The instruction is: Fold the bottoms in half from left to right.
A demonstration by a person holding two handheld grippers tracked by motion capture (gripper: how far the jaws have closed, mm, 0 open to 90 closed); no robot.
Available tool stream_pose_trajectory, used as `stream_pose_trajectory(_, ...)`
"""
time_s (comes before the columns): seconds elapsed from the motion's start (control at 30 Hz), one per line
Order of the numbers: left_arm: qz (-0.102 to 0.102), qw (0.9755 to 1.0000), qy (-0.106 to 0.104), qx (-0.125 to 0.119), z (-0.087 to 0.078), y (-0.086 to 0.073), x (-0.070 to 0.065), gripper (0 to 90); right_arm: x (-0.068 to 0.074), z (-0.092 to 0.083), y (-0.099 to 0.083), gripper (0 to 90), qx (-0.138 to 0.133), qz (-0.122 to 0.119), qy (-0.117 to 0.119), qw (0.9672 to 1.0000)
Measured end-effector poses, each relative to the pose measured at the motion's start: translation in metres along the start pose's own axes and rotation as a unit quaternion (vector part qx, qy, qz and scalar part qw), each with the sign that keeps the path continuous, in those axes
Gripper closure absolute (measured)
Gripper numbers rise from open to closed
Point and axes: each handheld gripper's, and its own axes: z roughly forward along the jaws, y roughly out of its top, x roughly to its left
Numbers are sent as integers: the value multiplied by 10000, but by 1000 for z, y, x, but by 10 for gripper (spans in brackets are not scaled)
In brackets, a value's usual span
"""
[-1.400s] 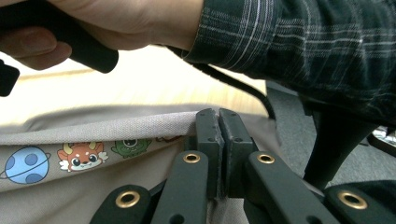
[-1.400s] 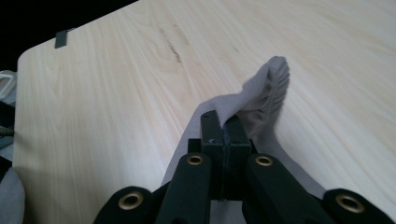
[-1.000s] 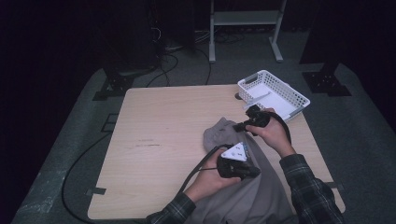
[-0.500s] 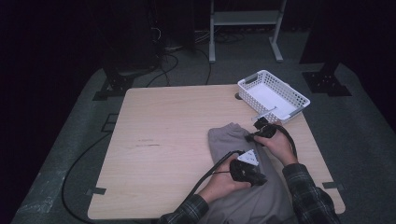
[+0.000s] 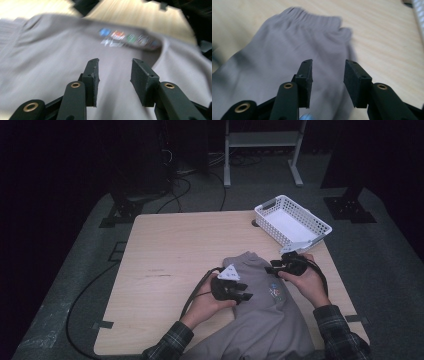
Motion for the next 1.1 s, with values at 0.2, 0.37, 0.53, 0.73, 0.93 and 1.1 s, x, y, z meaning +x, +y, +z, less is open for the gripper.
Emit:
stream_pose_trajectory(0.2,-14,9997,52,232,6,-15,-5,563,29,-8,-18,519,191,-420,233,9987)
stream_pose_trajectory(0.37,173,9983,217,514,16,-19,-12,558,43,-11,-38,490,440,-593,289,9969)
stream_pose_trajectory(0.53,204,9972,268,662,18,-23,-11,568,49,-9,-53,488,679,-688,294,9949)
stream_pose_trajectory(0.73,261,9953,528,772,13,-24,-7,615,50,-4,-55,479,806,-740,238,9937)
stream_pose_trajectory(0.93,84,9941,696,827,-1,-29,17,626,50,6,-47,481,740,-719,277,9943)
stream_pose_trajectory(1.1,14,9926,853,868,-10,-32,35,631,54,21,-32,483,754,-731,288,9941)
